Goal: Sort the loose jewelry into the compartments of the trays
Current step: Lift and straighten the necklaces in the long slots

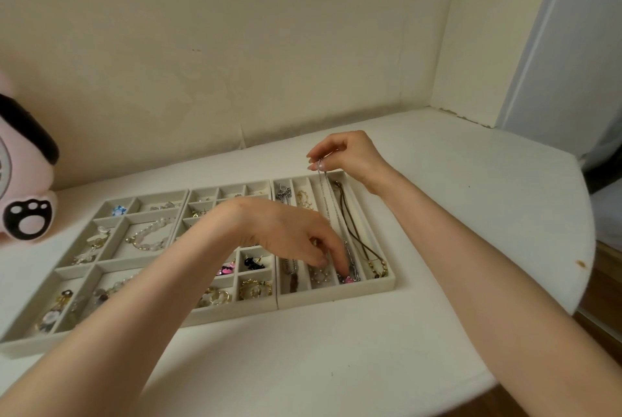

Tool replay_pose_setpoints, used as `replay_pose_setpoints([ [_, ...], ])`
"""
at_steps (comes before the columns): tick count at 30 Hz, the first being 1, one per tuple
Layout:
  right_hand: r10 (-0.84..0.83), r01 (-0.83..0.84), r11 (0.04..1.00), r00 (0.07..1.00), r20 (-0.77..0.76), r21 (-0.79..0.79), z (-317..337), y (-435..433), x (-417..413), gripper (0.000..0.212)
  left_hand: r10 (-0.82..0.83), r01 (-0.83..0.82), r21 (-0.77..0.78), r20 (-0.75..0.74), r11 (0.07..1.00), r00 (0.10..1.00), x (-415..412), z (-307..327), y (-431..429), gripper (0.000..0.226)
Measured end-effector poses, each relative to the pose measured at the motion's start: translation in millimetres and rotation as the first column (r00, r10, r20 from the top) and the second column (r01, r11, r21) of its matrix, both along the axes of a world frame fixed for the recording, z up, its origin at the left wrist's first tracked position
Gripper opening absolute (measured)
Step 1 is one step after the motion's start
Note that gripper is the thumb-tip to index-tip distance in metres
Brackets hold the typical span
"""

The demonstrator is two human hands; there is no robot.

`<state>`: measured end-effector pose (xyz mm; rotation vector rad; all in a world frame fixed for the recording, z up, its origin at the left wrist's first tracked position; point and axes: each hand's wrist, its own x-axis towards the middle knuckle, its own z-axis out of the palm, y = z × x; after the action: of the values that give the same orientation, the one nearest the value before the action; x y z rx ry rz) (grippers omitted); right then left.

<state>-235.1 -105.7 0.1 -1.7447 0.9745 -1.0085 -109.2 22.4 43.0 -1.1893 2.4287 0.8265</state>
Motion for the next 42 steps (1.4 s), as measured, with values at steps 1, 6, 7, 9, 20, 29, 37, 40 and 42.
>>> replay_pose_setpoints([
  [1,-0.029,0.028,0.999,0.999,-0.014,-0.016,0,0,1,0.026,-0.004,0.004,-0.002,0.002,1.000,1.000,0,0,1,0.032],
  [6,-0.120,0.113,0.988,0.991,-0.062,-0.105,2,2,7,0.022,-0.010,0.010,0.008,0.013,1.000,1.000,-1,2,1,0.032],
  [7,-0.130,0.121,0.986,0.989,-0.076,-0.115,2,2,7,0.021,-0.011,0.011,0.006,0.013,1.000,1.000,-1,1,1,0.032],
  [9,-0.117,0.108,0.989,0.990,-0.084,-0.104,3,2,5,0.022,-0.014,0.014,0.005,0.012,1.000,1.000,0,1,0,0.032],
  [20,-0.116,0.098,0.985,0.986,-0.123,-0.142,3,6,5,0.019,0.000,-0.001,0.018,0.005,1.000,1.000,0,1,1,0.032],
  [29,-0.189,0.123,0.958,0.949,-0.252,-0.257,-5,-1,15,0.012,-0.003,0.003,0.007,0.013,1.000,1.000,0,0,1,0.032],
  [37,-0.168,0.052,0.959,0.897,-0.408,-0.280,-11,-4,12,0.010,0.001,-0.001,0.008,0.008,1.000,1.000,1,0,1,0.032],
  [40,-0.191,0.032,0.946,0.859,-0.476,-0.322,-13,-5,13,0.012,0.006,-0.006,0.011,0.013,1.000,1.000,1,-1,1,0.032],
  [42,-0.210,0.035,0.941,0.840,-0.500,-0.338,-14,-6,15,0.014,0.003,-0.003,0.012,0.013,1.000,1.000,1,0,1,0.032],
])
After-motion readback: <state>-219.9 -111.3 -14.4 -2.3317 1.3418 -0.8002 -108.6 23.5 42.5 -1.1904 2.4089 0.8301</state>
